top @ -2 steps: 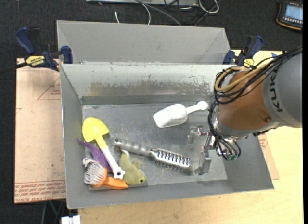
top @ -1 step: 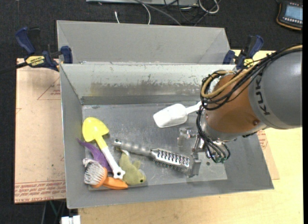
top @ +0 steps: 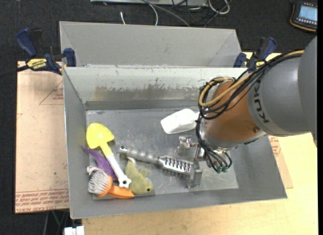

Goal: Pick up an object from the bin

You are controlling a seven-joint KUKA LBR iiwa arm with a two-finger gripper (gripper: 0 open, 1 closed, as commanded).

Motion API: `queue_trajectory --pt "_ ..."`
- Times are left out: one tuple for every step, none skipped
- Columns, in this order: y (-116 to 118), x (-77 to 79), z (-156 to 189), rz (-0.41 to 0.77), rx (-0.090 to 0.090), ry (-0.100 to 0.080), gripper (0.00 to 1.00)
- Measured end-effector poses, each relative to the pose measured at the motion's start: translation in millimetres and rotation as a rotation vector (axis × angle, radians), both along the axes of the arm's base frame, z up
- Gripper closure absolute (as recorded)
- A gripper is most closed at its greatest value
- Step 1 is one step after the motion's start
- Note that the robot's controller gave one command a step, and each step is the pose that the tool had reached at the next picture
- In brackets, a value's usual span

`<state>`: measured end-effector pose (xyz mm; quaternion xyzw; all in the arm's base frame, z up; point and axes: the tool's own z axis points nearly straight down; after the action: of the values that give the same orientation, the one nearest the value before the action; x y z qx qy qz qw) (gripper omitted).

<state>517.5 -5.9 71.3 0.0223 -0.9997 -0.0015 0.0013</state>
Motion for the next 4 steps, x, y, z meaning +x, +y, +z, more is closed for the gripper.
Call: queue_trajectory --pt "4 4.4 -1 0.017 -0.002 -0.008 0.00" --pt "22 6.7 -1 0.042 0.001 -0.005 0.00" --pt "42 11.9 -1 0.056 -0.001 -0.011 0.00" --pt "30 8.8 -2 0.045 -0.001 -0.007 1.00"
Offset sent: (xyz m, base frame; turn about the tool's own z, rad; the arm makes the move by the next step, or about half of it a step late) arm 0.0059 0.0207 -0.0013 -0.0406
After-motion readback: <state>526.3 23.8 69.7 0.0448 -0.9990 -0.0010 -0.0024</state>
